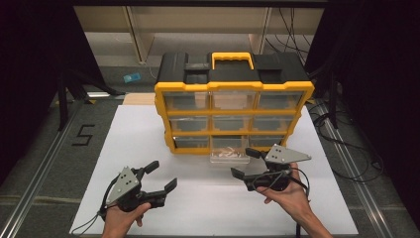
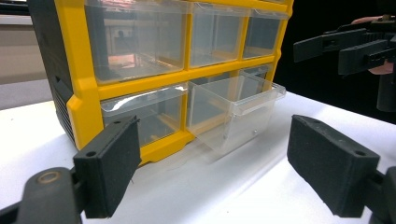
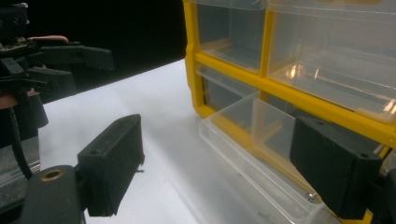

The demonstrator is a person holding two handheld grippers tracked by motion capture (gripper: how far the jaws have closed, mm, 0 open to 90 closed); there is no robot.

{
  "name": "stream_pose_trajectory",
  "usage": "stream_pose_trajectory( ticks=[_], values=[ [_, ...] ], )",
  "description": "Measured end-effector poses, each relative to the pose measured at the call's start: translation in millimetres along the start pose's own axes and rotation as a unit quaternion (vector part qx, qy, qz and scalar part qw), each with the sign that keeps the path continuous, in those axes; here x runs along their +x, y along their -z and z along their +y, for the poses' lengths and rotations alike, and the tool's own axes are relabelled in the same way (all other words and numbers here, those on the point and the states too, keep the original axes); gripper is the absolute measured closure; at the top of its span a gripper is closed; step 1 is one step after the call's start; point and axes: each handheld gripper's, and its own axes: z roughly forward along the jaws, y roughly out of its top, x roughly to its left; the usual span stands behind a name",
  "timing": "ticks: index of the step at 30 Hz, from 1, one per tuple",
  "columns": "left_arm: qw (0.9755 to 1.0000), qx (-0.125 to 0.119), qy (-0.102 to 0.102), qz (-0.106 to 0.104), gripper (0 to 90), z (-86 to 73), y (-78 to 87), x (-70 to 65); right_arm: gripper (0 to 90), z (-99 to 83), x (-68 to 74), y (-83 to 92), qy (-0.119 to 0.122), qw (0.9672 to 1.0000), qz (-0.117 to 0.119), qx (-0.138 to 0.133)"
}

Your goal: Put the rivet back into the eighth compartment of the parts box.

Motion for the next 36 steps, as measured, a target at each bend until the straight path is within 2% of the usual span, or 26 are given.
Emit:
stream_pose_trajectory(
  ticks=[3,5,6,10,16,25,26,29,34,36],
  values=[
    [1.0000,0.000,0.000,0.000,17.4,-0.1,-0.1,0.2,18.1,-0.8,0.3,2.7,0.004,1.0000,-0.003,0.005],
    [1.0000,0.001,0.000,-0.001,17.4,-0.1,-0.2,0.2,17.5,-4.0,0.5,3.4,0.006,1.0000,-0.003,-0.003],
    [1.0000,0.001,0.000,-0.001,17.4,-0.1,-0.2,0.2,17.3,-4.6,1.6,5.0,-0.004,1.0000,0.000,0.008],
    [1.0000,0.000,0.000,-0.001,17.4,-0.1,-0.3,0.2,17.1,-6.3,1.8,6.5,-0.006,1.0000,-0.005,0.007],
    [1.0000,0.001,-0.001,-0.002,17.4,-0.2,-0.3,0.0,17.1,-10.7,2.8,7.9,0.005,0.9999,-0.009,0.004],
    [1.0000,-0.001,-0.003,-0.007,17.3,-0.8,-0.9,0.1,17.0,-17.0,3.0,11.5,-0.004,0.9999,-0.011,0.011],
    [1.0000,-0.001,-0.003,-0.007,17.4,-0.9,-0.9,0.1,16.9,-18.1,2.9,11.7,-0.003,0.9999,-0.014,0.002],
    [1.0000,0.000,-0.003,-0.008,17.3,-1.2,-1.0,0.0,16.7,-20.4,3.4,14.2,-0.011,0.9999,-0.007,0.010],
    [1.0000,0.004,-0.003,-0.005,17.3,-1.1,-0.6,-0.9,16.7,-24.7,5.0,16.8,-0.012,0.9997,-0.018,0.006],
    [1.0000,0.005,-0.003,-0.004,17.3,-1.3,-0.7,-0.8,16.6,-27.2,5.6,16.5,-0.013,0.9999,-0.010,0.002]
  ],
)
